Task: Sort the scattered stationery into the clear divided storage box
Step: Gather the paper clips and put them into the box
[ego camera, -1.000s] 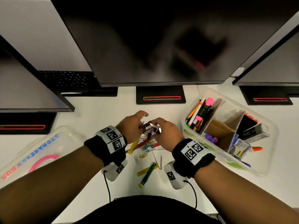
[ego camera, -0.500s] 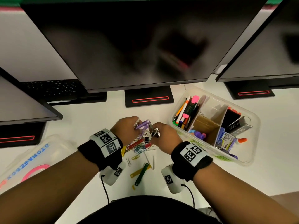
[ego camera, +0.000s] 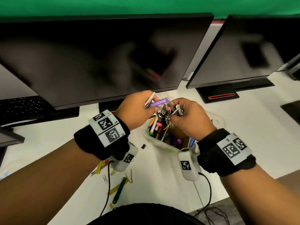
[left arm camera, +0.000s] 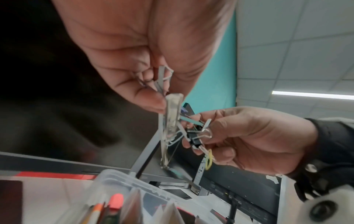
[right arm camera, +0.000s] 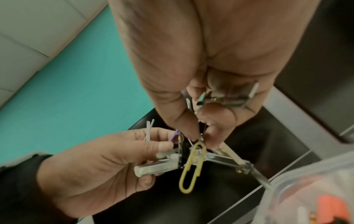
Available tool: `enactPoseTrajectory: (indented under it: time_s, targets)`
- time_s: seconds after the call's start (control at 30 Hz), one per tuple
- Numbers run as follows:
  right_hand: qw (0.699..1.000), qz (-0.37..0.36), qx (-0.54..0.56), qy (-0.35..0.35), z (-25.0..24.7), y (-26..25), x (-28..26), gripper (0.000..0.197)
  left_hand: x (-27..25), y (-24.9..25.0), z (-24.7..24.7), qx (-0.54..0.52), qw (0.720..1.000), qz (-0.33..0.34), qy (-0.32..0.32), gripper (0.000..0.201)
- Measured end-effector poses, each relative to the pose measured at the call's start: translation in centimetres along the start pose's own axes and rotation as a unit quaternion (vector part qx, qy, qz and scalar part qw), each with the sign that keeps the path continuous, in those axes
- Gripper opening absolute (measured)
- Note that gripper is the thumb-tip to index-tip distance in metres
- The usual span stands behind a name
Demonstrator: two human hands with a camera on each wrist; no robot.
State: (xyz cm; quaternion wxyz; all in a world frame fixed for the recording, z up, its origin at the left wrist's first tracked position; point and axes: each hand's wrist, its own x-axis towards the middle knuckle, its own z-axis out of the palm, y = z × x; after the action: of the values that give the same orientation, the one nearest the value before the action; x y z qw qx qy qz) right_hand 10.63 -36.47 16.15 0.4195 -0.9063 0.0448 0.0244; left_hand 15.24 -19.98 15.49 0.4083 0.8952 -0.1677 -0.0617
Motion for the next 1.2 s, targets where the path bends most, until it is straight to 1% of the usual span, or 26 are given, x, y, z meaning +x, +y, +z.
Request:
enactPoseTrajectory:
  time_s: [0.1,0.2,0.27,0.33,0.37,0.43,0.5,0.53,0.63,0.73,0.8,0.87,0.97,1.03,1.13,1.2]
  targets:
    - [0.999,0.02,-0.014,0.038,-2.3,1.9,0.8,0.024,2.3,1.6,2.6,-0.009,0.999,0.031,-0.012,0.012]
    - [0.997,0.058,-0.029,0.045,-3.5,4.5,2.5,0.02,4.6,2.5,5.1,0.023,0.999,0.038,-0.027,0.012]
    - [0.994,0.093,-0.042,0.037,-3.6,6.2,3.7,0.019,5.8,2.6,6.8,0.046,0.997,0.028,-0.047,0.015]
    - [0.99,0.131,-0.048,0.025,-3.4,7.7,4.8,0.018,6.6,2.3,8.4,0.07,0.994,0.013,-0.081,0.02]
    - [0.988,0.148,-0.047,0.022,-3.2,8.2,5.2,0.02,6.9,2.1,9.1,0.077,0.992,0.003,-0.101,0.024]
    - [0.983,0.178,-0.037,0.014,-2.8,9.0,5.9,0.03,7.2,1.6,10.0,0.072,0.988,-0.022,-0.133,0.034]
    - [0.981,0.192,-0.039,0.006,-2.3,9.7,6.3,0.04,7.4,1.2,10.5,0.068,0.984,-0.037,-0.16,0.041]
    - [0.98,0.194,-0.049,0.002,-2.1,10.0,6.5,0.041,7.4,1.0,10.5,0.065,0.982,-0.043,-0.175,0.043]
    - [0.978,0.198,-0.068,-0.009,-1.8,10.1,6.6,0.037,7.3,0.4,10.4,0.011,0.977,-0.06,-0.206,0.051]
    - [0.982,0.176,-0.069,0.005,-1.7,9.8,6.6,0.03,6.8,0.0,9.7,-0.068,0.974,-0.073,-0.206,0.047]
    - [0.987,0.154,-0.041,0.023,-1.5,9.1,6.4,0.022,6.3,-0.5,8.8,-0.083,0.976,-0.078,-0.183,0.045]
    - [0.99,0.137,-0.001,0.022,-1.0,8.1,6.2,0.027,5.5,-1.1,7.5,-0.073,0.983,-0.071,-0.15,0.04]
    - [0.995,0.098,0.031,-0.015,0.8,6.0,5.4,0.034,3.8,-2.9,4.6,-0.012,0.993,-0.058,-0.107,0.026]
    - [0.997,0.062,0.026,-0.038,2.6,4.8,4.6,0.034,2.6,-4.5,2.5,0.021,0.993,-0.065,-0.099,0.022]
    - [0.996,-0.007,-0.01,-0.089,6.1,2.7,3.4,0.028,0.0,-8.2,-0.5,0.087,0.984,-0.102,-0.12,0.019]
    - [0.989,-0.051,-0.031,-0.136,8.0,1.6,2.7,0.018,-1.8,-10.6,-1.9,0.149,0.967,-0.131,-0.161,0.021]
